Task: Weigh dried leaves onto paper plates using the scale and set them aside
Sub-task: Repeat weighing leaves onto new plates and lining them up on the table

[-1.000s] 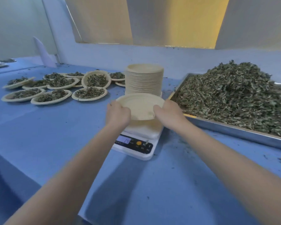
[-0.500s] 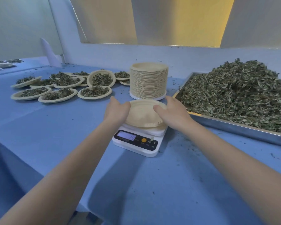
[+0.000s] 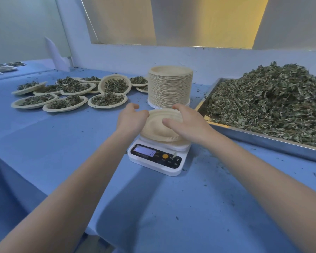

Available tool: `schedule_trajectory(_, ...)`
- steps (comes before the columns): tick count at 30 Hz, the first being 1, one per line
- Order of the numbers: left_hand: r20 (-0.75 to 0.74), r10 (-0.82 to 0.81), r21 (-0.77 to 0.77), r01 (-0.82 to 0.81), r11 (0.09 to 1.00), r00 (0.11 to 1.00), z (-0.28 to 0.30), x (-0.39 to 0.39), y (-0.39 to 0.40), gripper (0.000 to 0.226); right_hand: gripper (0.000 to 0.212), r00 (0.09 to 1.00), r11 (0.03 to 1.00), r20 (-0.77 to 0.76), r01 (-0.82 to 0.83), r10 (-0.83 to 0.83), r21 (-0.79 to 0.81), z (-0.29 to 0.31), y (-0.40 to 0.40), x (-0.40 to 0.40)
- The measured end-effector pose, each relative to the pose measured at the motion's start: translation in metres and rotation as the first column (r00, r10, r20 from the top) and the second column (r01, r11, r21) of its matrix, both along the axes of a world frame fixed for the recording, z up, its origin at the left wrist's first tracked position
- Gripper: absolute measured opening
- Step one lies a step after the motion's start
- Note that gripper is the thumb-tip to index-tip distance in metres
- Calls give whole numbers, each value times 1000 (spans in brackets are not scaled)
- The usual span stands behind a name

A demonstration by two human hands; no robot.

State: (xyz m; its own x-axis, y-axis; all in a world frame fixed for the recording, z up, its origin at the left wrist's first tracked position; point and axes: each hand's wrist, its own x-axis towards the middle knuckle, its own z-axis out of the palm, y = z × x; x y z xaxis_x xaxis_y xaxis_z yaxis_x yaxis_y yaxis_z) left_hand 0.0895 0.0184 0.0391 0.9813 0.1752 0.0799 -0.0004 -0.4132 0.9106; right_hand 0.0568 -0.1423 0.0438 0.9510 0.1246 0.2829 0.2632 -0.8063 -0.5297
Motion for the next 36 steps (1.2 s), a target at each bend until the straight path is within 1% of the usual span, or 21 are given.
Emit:
schedule_trajectory(3, -6, 2, -14, -2, 1000, 1000, -2, -2, 4, 49, 71, 995, 995, -67, -78, 73, -66, 5, -8, -2)
schedule_trajectory(7, 5, -6, -33, 6, 999, 1000, -5, -4, 8, 50, 98, 970, 978, -208, -154, 123, -142, 11, -24, -3)
schedule_trajectory(10, 14, -9, -41, 9, 999, 1000, -6, -4, 8, 49, 113, 950, 962, -280, -199, 141, -188, 11, -32, -5)
schedule_trajectory(13, 13, -6, -37, 7, 999, 1000, -3, -7, 4, 49, 120, 928, 943, -333, -249, 168, -220, 7, -37, -8)
schedule_trajectory(15, 46, -2, 1, 2, 1000, 999, -3, -10, 1, 50, 121, 925, 933, -339, -263, 172, -245, 5, -39, -8)
schedule_trajectory(17, 128, 17, 98, -30, 995, 992, -1, -13, -3, 50, 118, 924, 937, -340, -263, 176, -229, 5, -40, -7)
schedule_trajectory(19, 235, 4, 185, -48, 982, 972, 6, -16, -14, 50, 115, 926, 950, -332, -251, 181, -184, 8, -42, -6)
schedule_trajectory(22, 356, -121, 288, 14, 958, 927, 21, -15, -46, 48, 105, 939, 964, -280, -240, 200, -116, 12, -47, -1)
schedule_trajectory(23, 366, -170, 301, 57, 952, 915, 26, -14, -61, 47, 97, 938, 965, -262, -253, 228, -64, 13, -51, 1)
schedule_trajectory(24, 358, -215, 302, 105, 948, 909, 29, -12, -76, 45, 84, 934, 963, -239, -270, 267, 21, 15, -55, 1)
schedule_trajectory(26, 303, -288, 293, 199, 935, 908, 33, -8, -108, 41, 52, 930, 938, -174, -293, 325, 184, 18, -67, -2)
schedule_trajectory(27, 264, -315, 283, 239, 929, 912, 33, -6, -123, 40, 44, 936, 930, -141, -285, 322, 233, 18, -76, -3)
schedule_trajectory(29, 184, -356, 265, 302, 916, 916, 31, -1, -151, 37, 33, 963, 939, -96, -221, 253, 262, 17, -98, -2)
schedule_trajectory(30, 148, -373, 270, 326, 906, 916, 29, 1, -165, 36, 31, 975, 953, -84, -179, 204, 246, 16, -112, 0)
schedule_trajectory(32, 92, -415, 293, 374, 880, 905, 24, 6, -191, 35, 34, 994, 987, -93, -50, 64, 153, 11, -140, 9)
schedule_trajectory(33, 63, -434, 309, 396, 865, 899, 21, 9, -203, 35, 45, 993, 996, -109, 44, -36, 73, 8, -155, 14)
schedule_trajectory(34, 23, -445, 330, 414, 849, 895, 18, 12, -214, 35, 60, 984, 991, -116, 132, -133, -19, 5, -168, 20)
schedule_trajectory(35, -29, -448, 353, 428, 832, 894, 15, 16, -225, 38, 71, 972, 977, -124, 187, -199, -103, 1, -180, 26)
schedule_trajectory(36, -85, -442, 373, 440, 817, 893, 12, 20, -235, 42, 77, 965, 964, -132, 204, -228, -172, -2, -190, 31)
